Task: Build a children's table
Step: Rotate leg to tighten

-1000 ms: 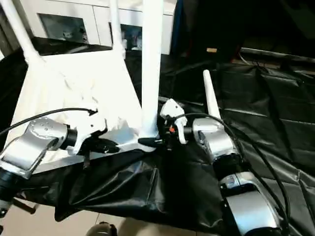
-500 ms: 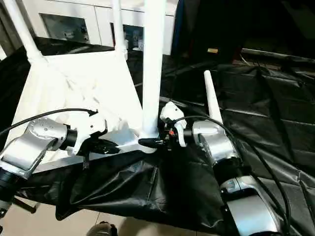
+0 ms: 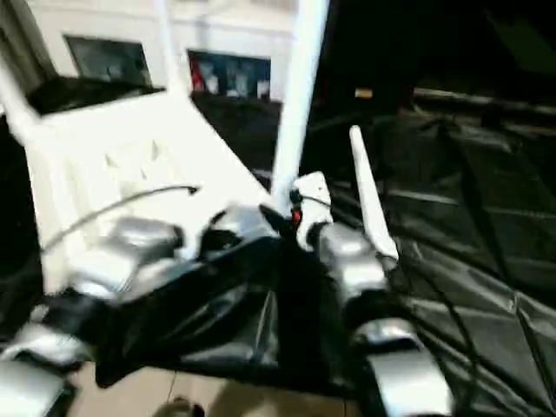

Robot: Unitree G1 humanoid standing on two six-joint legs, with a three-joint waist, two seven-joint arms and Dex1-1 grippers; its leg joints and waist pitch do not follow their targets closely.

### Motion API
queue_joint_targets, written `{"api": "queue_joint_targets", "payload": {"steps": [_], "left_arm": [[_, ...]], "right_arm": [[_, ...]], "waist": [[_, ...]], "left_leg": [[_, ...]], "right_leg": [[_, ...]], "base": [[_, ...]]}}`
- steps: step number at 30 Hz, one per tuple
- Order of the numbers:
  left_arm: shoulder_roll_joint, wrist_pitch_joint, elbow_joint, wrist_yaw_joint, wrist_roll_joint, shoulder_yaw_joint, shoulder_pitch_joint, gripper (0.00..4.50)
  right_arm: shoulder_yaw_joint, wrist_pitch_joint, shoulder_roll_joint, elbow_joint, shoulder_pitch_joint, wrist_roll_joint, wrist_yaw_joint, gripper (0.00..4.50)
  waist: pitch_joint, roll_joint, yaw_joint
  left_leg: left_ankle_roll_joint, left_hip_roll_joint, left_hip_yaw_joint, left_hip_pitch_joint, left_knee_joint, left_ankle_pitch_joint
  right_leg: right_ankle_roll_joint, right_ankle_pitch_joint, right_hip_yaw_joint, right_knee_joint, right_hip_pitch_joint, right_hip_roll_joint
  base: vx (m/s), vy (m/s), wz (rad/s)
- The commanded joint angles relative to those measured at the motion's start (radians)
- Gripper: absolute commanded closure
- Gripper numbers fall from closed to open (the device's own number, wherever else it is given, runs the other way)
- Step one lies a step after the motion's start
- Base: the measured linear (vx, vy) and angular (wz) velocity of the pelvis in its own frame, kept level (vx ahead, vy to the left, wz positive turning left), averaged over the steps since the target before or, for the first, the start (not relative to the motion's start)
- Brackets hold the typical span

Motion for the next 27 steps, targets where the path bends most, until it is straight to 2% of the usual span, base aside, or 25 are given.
{"api": "queue_joint_targets", "payload": {"steps": [1,4,5,6,8,10,11,12,15,17,18,19,20,23,24,27], "left_arm": [[-0.065,-0.025,0.001,0.075,-0.001,-0.01,-0.05,4.5],[-0.077,-0.03,-0.013,0.062,-0.006,-0.019,-0.043,4.5],[-0.076,-0.034,-0.018,0.057,-0.005,-0.023,-0.041,4.5],[-0.073,-0.035,-0.019,0.057,-0.005,-0.019,-0.039,4.5],[-0.066,-0.045,-0.017,0.054,-0.005,-0.013,-0.039,4.5],[-0.05,-0.061,-0.024,0.029,-0.007,-0.016,-0.034,4.5],[-0.029,-0.077,-0.038,-0.011,-0.009,-0.021,-0.026,4.5],[-0.009,-0.089,-0.05,-0.048,-0.013,-0.028,-0.019,4.5],[0.054,-0.118,-0.084,-0.153,-0.027,-0.047,0.001,4.5],[0.096,-0.145,-0.108,-0.223,-0.04,-0.057,0.014,4.5],[0.11,-0.146,-0.121,-0.249,-0.048,-0.059,0.02,4.5],[0.11,-0.146,-0.121,-0.249,-0.048,-0.059,0.02,4.5],[0.151,-0.156,-0.159,-0.323,-0.069,-0.069,0.039,4.5],[0.202,-0.179,-0.189,-0.396,-0.078,-0.083,0.059,4.5],[0.215,-0.187,-0.192,-0.413,-0.08,-0.085,0.064,4.5],[0.248,-0.204,-0.208,-0.47,-0.089,-0.085,0.083,4.5]], "right_arm": [[0.066,0.015,0.103,0.053,0.02,-0.002,0.052,1.73],[0.055,0.01,0.107,0.046,0.013,0.005,0.07,1.73],[0.05,0.011,0.105,0.041,0.012,0.009,0.081,1.38],[0.054,0.005,0.099,0.04,0.01,0.003,0.088,1.38],[0.064,-0.012,0.087,0.043,0.005,-0.01,0.098,1.0],[0.071,-0.036,0.073,0.037,0.002,-0.018,0.112,0.92],[0.072,-0.046,0.052,0.026,-0.003,-0.01,0.154,0.81],[0.079,-0.05,0.031,0.011,-0.003,-0.009,0.198,0.81],[0.112,-0.047,-0.034,-0.047,0.007,-0.005,0.345,0.81],[0.138,-0.047,-0.08,-0.085,0.02,-0.011,0.43,0.81],[0.149,-0.051,-0.096,-0.1,0.026,-0.012,0.464,0.81],[0.149,-0.051,-0.096,-0.1,0.026,-0.012,0.464,0.81],[0.176,-0.056,-0.141,-0.137,0.042,-0.013,0.549,0.81],[0.198,-0.063,-0.189,-0.177,0.059,-0.01,0.653,0.81],[0.202,-0.062,-0.202,-0.188,0.062,-0.006,0.683,0.81],[0.209,-0.051,-0.23,-0.218,0.07,0.01,0.756,0.81]], "waist": [[-0.068,-0.002,-0.009],[-0.074,0.004,-0.008],[-0.074,0.004,-0.009],[-0.075,0.0,-0.009],[-0.075,0.003,-0.009],[-0.076,0.002,-0.01],[-0.075,-0.003,-0.01],[-0.076,-0.002,-0.011],[-0.083,-0.002,-0.01],[-0.085,0.001,-0.009],[-0.088,0.002,-0.007],[-0.088,0.001,-0.007],[-0.088,0.001,-0.004],[-0.087,0.002,-0.001],[-0.087,0.004,0.002],[-0.083,0.001,0.007]], "left_leg": [[-0.045,-0.005,0.007,0.027,-0.078,-0.342],[-0.03,-0.004,0.005,0.022,-0.079,-0.324],[-0.029,-0.004,0.005,0.021,-0.079,-0.319],[-0.026,-0.004,0.006,0.021,-0.08,-0.31],[-0.024,-0.005,0.006,0.02,-0.08,-0.31],[-0.02,-0.005,0.005,0.018,-0.08,-0.313],[-0.014,-0.005,0.006,0.017,-0.08,-0.302],[-0.012,-0.005,0.006,0.017,-0.08,-0.299],[0.008,-0.004,0.007,0.008,-0.073,-0.229],[0.02,-0.004,0.009,0.007,-0.067,-0.186],[0.033,-0.003,0.011,0.006,-0.062,-0.144],[0.036,-0.004,0.011,0.005,-0.06,-0.136],[0.04,-0.003,0.012,0.006,-0.059,-0.136],[0.046,0.0,0.014,0.007,-0.059,-0.141],[0.046,0.002,0.015,0.012,-0.059,-0.156],[0.035,0.003,0.015,0.013,-0.063,-0.187]], "right_leg": [[-0.179,-0.267,0.021,-0.097,0.026,-0.057],[-0.168,-0.25,0.021,-0.097,0.026,-0.057],[-0.17,-0.239,0.021,-0.096,0.026,-0.056],[-0.172,-0.22,0.02,-0.094,0.027,-0.055],[-0.176,-0.213,0.02,-0.094,0.027,-0.055],[-0.175,-0.214,0.02,-0.094,0.028,-0.057],[-0.175,-0.213,0.02,-0.094,0.029,-0.057],[-0.175,-0.212,0.021,-0.095,0.028,-0.057],[-0.187,-0.107,0.019,-0.083,0.036,-0.054],[-0.205,-0.024,0.017,-0.076,0.037,-0.052],[-0.221,0.053,0.016,-0.067,0.038,-0.049],[-0.225,0.068,0.015,-0.065,0.039,-0.048],[-0.231,0.075,0.015,-0.065,0.038,-0.048],[-0.24,0.077,0.014,-0.062,0.036,-0.046],[-0.243,0.06,0.013,-0.064,0.033,-0.046],[-0.241,0.007,0.014,-0.069,0.034,-0.048]], "base": [[0.0,0.0,0.0],[0.0,0.0,0.0],[0.0,0.0,0.0],[0.0,0.0,0.0],[0.0,0.0,0.0],[0.0,0.0,0.0],[0.0,0.0,0.0],[0.0,0.0,0.0],[0.0,0.0,0.0],[0.0,0.0,0.0],[0.0,0.0,0.0],[0.0,0.0,0.0],[0.0,0.0,0.0],[0.0,0.0,0.0],[0.0,0.0,0.0],[0.0,0.0,0.0]]}}
